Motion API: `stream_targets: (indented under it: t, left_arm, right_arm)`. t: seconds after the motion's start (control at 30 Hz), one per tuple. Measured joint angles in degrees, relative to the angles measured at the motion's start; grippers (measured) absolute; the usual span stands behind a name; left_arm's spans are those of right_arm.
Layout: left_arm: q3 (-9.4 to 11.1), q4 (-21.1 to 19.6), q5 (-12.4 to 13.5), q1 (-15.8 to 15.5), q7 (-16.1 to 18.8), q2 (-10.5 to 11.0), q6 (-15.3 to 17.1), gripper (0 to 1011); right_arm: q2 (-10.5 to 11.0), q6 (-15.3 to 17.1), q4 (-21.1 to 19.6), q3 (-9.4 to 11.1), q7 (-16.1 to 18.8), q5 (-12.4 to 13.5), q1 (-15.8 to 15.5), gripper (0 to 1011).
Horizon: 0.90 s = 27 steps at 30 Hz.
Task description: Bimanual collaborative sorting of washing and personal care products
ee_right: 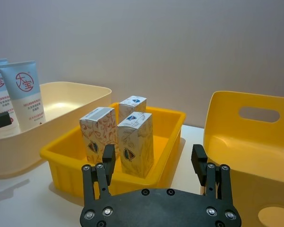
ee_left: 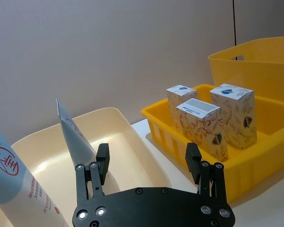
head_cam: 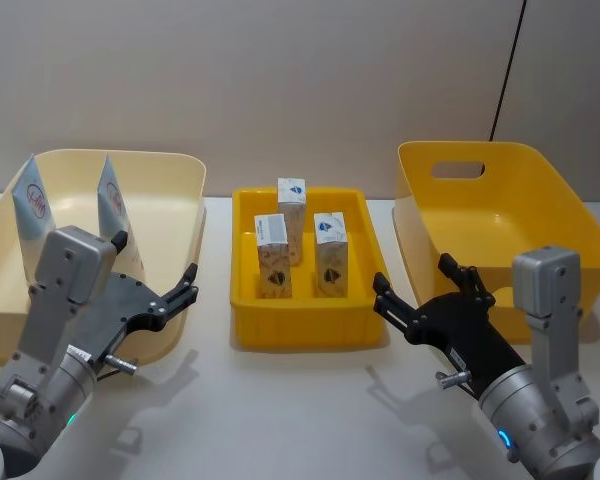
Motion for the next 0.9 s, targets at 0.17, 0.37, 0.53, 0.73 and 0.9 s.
stream_targets:
  t: [0.17, 0.37, 0.53, 0.73, 0.9]
  left_arm:
    - [0.0, 0.0, 0.0, 0.0, 0.0, 0.0, 0.0, 1003]
    - [0.0, 0.0, 0.0, 0.0, 0.0, 0.0, 0.0, 1003]
    - [0.0, 0.0, 0.0, 0.0, 0.0, 0.0, 0.0, 1003]
    - [0.0, 0.0, 0.0, 0.0, 0.0, 0.0, 0.0, 1003]
    - [0.0, 0.0, 0.0, 0.0, 0.0, 0.0, 0.0, 1003]
  right_arm:
    - [0.0, 0.0, 0.0, 0.0, 0.0, 0.0, 0.0, 1001]
    - [0.0, 0.0, 0.0, 0.0, 0.0, 0.0, 0.0, 1001]
    - [0.0, 0.0, 0.0, 0.0, 0.0, 0.0, 0.0, 1001]
    - [0.0, 0.0, 0.0, 0.0, 0.0, 0.0, 0.0, 1001]
    - [0.0, 0.0, 0.0, 0.0, 0.0, 0.0, 0.0, 1001]
